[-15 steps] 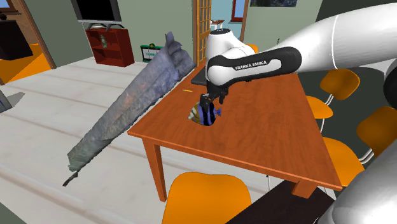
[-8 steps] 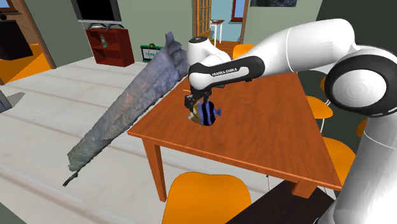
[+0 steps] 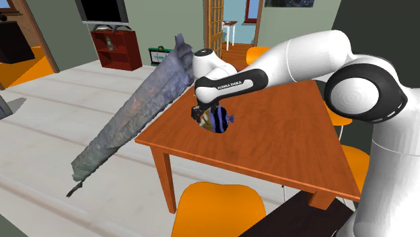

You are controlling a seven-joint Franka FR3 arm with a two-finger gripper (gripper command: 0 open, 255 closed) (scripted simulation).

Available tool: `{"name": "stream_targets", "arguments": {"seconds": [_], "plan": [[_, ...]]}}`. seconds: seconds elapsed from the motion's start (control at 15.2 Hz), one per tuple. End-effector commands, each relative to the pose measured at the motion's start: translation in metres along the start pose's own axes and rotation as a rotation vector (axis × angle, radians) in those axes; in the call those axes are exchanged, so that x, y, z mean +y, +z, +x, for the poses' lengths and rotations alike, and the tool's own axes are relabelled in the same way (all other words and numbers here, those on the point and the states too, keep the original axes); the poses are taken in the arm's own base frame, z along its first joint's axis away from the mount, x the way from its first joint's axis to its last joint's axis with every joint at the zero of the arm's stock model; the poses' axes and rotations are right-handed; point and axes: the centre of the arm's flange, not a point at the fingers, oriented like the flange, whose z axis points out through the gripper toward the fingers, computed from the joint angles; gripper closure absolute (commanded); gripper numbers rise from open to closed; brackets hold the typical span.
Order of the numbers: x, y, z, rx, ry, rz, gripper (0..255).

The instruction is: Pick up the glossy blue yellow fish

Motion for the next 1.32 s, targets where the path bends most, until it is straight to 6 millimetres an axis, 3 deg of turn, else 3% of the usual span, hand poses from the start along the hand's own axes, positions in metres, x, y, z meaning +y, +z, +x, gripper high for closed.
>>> {"name": "stream_targets", "arguments": {"seconds": [0.0, 0.13, 0.2, 0.79, 1.25], "plan": [[-0.001, 0.008, -0.002, 0.001, 0.000, 0.000, 0], [-0.001, 0.008, -0.002, 0.001, 0.000, 0.000, 0], [-0.002, 0.008, -0.002, 0.001, 0.000, 0.000, 255], [-0.001, 0.008, -0.002, 0.001, 0.000, 0.000, 255], [0.005, -0.028, 0.004, 0.001, 0.000, 0.000, 255]]}}
